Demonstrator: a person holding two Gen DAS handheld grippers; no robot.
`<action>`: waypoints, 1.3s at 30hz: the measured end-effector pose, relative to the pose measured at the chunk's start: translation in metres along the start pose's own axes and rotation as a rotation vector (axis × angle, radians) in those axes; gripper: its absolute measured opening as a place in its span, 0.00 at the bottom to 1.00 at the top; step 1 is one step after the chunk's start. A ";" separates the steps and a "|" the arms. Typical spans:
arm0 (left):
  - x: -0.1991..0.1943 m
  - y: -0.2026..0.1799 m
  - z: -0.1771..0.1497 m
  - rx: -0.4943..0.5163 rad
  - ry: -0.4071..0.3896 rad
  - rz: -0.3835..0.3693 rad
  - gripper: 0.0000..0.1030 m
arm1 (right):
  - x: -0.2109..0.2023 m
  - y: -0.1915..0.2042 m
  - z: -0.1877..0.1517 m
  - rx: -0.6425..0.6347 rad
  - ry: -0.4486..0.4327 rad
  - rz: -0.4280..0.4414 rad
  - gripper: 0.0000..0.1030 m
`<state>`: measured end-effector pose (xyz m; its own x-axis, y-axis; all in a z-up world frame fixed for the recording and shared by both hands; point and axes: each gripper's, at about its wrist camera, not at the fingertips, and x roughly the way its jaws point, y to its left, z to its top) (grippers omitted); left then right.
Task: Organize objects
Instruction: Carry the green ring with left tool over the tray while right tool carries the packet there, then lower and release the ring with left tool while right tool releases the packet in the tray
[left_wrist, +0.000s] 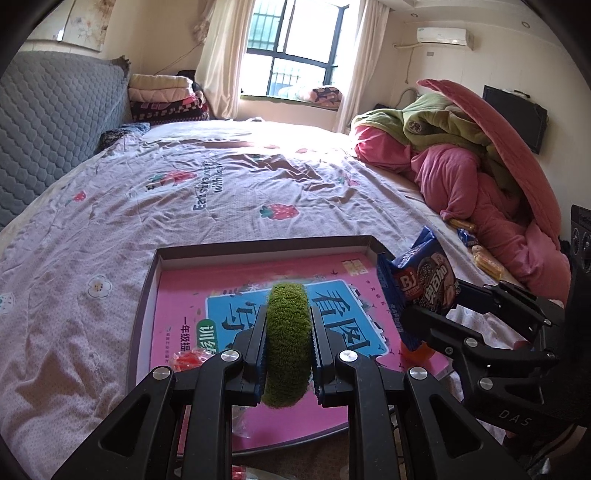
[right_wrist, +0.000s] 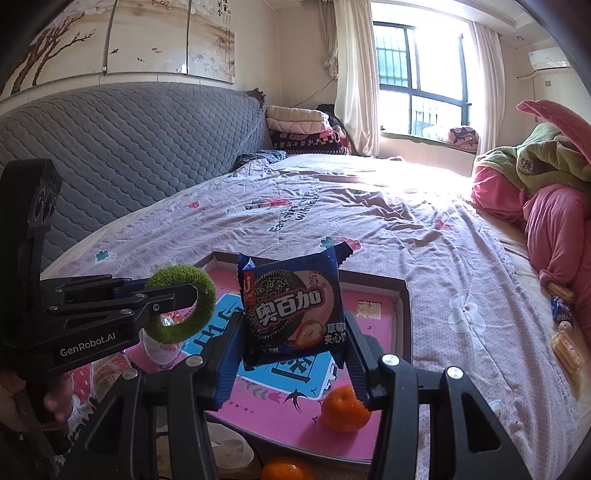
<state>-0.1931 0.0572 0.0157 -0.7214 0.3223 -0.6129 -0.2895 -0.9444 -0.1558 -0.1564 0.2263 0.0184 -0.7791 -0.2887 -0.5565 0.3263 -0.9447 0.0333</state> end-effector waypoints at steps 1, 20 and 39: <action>0.003 -0.002 -0.002 0.008 0.010 -0.002 0.19 | 0.004 0.000 -0.002 -0.005 0.016 0.001 0.49; 0.032 -0.024 -0.026 0.110 0.151 -0.007 0.19 | 0.036 0.011 -0.026 -0.119 0.213 -0.003 0.49; 0.047 -0.014 -0.032 0.086 0.237 0.028 0.22 | 0.044 0.021 -0.032 -0.186 0.256 -0.032 0.50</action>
<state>-0.2028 0.0831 -0.0359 -0.5653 0.2623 -0.7821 -0.3310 -0.9406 -0.0762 -0.1667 0.1988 -0.0314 -0.6386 -0.1881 -0.7462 0.4144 -0.9011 -0.1274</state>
